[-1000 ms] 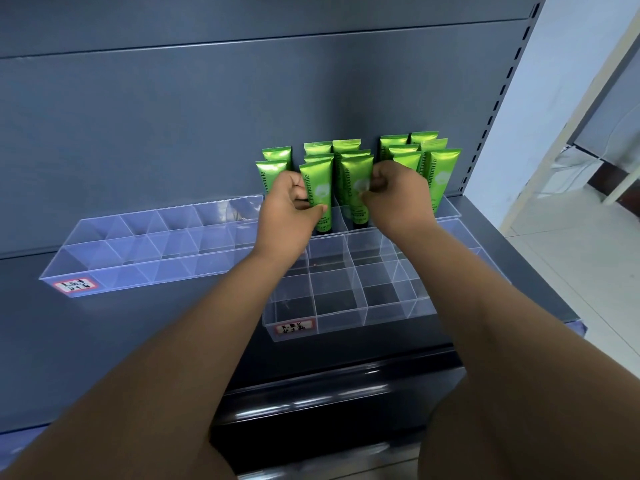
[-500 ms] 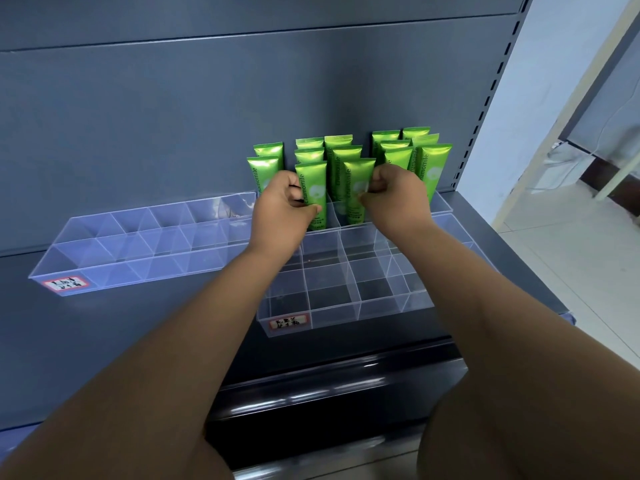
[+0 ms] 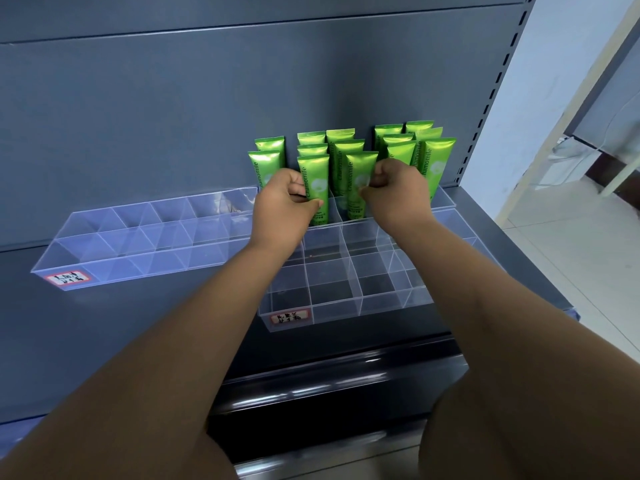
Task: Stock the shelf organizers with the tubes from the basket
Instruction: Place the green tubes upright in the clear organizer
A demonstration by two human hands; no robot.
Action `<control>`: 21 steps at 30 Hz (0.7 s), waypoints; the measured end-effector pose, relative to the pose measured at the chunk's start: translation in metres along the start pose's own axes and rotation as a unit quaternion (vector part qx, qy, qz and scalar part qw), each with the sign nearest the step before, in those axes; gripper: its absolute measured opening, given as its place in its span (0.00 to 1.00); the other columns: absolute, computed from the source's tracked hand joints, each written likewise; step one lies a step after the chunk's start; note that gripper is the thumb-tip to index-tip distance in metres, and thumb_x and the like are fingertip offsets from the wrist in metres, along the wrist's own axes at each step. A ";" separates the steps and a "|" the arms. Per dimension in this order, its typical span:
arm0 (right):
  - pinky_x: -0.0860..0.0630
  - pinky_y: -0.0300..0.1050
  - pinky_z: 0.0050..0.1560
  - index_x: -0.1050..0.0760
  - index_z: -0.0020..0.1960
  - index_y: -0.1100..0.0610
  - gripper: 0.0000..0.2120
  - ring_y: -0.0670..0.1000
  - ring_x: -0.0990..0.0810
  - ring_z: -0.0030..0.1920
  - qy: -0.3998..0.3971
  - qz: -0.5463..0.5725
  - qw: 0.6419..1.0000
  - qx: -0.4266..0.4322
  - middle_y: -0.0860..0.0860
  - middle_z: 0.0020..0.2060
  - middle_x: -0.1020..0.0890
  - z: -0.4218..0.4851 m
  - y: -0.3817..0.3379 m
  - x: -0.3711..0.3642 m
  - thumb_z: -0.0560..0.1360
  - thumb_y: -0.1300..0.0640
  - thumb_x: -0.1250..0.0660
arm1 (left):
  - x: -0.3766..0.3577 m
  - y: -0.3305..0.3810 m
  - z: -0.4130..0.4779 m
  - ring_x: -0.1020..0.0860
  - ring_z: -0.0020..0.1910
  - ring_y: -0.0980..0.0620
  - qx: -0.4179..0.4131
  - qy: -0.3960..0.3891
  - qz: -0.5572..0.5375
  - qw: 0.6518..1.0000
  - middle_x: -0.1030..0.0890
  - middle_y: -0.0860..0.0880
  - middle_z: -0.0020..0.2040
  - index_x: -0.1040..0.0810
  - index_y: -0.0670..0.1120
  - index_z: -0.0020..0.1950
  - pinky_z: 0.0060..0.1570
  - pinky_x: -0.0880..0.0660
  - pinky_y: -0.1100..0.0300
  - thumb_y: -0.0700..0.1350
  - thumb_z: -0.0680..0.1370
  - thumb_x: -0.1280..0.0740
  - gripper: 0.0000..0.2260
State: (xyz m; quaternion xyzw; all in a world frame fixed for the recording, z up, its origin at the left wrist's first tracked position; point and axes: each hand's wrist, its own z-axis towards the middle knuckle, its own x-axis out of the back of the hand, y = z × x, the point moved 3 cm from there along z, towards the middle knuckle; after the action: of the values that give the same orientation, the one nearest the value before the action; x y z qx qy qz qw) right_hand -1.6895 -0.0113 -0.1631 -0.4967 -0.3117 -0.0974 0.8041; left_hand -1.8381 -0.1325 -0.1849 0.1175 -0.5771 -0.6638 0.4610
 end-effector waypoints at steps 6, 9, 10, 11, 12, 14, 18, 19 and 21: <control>0.36 0.39 0.34 0.27 0.44 0.54 0.06 0.52 0.26 0.39 0.003 0.011 1.000 -0.008 0.43 0.32 0.26 -0.004 -0.004 -0.003 0.77 0.59 0.30 | -0.001 -0.001 0.000 0.18 0.47 0.44 -0.005 -0.007 0.011 1.000 0.22 0.51 0.41 0.25 0.42 0.46 0.51 0.18 0.47 0.38 0.73 0.23 0.11; 0.37 0.36 0.32 0.27 0.43 0.54 0.07 0.52 0.25 0.38 0.008 0.012 1.000 -0.001 0.42 0.32 0.25 -0.004 -0.003 -0.005 0.77 0.57 0.29 | -0.002 -0.005 0.001 0.18 0.47 0.45 -0.008 -0.008 0.011 1.000 0.22 0.51 0.41 0.25 0.42 0.47 0.52 0.19 0.47 0.38 0.73 0.23 0.11; 0.37 0.36 0.32 0.28 0.42 0.53 0.09 0.51 0.26 0.37 0.009 0.013 1.000 -0.002 0.42 0.31 0.25 -0.003 -0.002 -0.006 0.77 0.57 0.29 | -0.002 -0.006 0.001 0.18 0.47 0.45 -0.008 -0.008 0.010 1.000 0.22 0.51 0.41 0.25 0.42 0.47 0.52 0.19 0.47 0.39 0.73 0.23 0.11; 0.37 0.36 0.31 0.29 0.40 0.52 0.11 0.51 0.27 0.36 0.010 0.014 1.000 -0.004 0.43 0.31 0.25 -0.003 -0.001 -0.006 0.77 0.57 0.29 | -0.003 -0.007 0.001 0.18 0.47 0.46 -0.009 -0.008 0.010 1.000 0.22 0.51 0.41 0.25 0.43 0.46 0.52 0.19 0.46 0.39 0.73 0.23 0.11; 0.37 0.36 0.31 0.31 0.38 0.52 0.13 0.49 0.28 0.34 0.012 0.014 1.000 -0.007 0.43 0.30 0.26 -0.002 0.000 -0.006 0.77 0.58 0.29 | -0.003 -0.007 0.002 0.18 0.47 0.45 -0.011 -0.006 0.010 1.000 0.23 0.52 0.41 0.25 0.44 0.46 0.52 0.19 0.46 0.39 0.73 0.23 0.11; 0.37 0.36 0.31 0.33 0.36 0.52 0.16 0.49 0.29 0.33 0.017 0.013 1.000 -0.013 0.43 0.29 0.27 -0.001 0.001 -0.006 0.76 0.59 0.29 | -0.003 -0.008 0.002 0.19 0.47 0.44 -0.015 0.000 0.012 1.000 0.22 0.51 0.41 0.26 0.45 0.44 0.52 0.19 0.45 0.39 0.72 0.22 0.12; 0.36 0.34 0.32 0.29 0.42 0.53 0.09 0.49 0.27 0.37 0.011 0.023 1.000 -0.012 0.41 0.31 0.26 -0.002 0.000 -0.007 0.77 0.57 0.29 | -0.003 -0.007 0.001 0.19 0.46 0.43 -0.017 0.006 0.016 1.000 0.21 0.46 0.42 0.27 0.42 0.45 0.51 0.19 0.45 0.39 0.72 0.23 0.12; 0.37 0.34 0.32 0.28 0.43 0.52 0.09 0.49 0.26 0.37 0.010 0.023 1.000 -0.009 0.41 0.31 0.26 -0.003 -0.001 -0.008 0.77 0.56 0.29 | -0.003 -0.007 0.001 0.19 0.46 0.43 -0.018 0.006 0.017 1.000 0.21 0.46 0.43 0.27 0.42 0.45 0.51 0.19 0.45 0.38 0.72 0.23 0.12; 0.37 0.34 0.32 0.28 0.44 0.51 0.08 0.49 0.25 0.39 0.009 0.027 1.000 -0.009 0.40 0.32 0.25 -0.004 -0.001 -0.010 0.77 0.56 0.29 | -0.003 -0.007 0.001 0.19 0.46 0.43 -0.017 0.007 0.017 1.000 0.21 0.45 0.43 0.26 0.41 0.45 0.51 0.19 0.45 0.38 0.73 0.23 0.12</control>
State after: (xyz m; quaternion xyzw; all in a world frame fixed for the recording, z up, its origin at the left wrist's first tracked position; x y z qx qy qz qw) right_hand -1.6958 -0.0161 -0.1696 -0.5112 -0.2903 -0.0829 0.8047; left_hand -1.8408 -0.1303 -0.1919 0.1040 -0.5645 -0.6648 0.4781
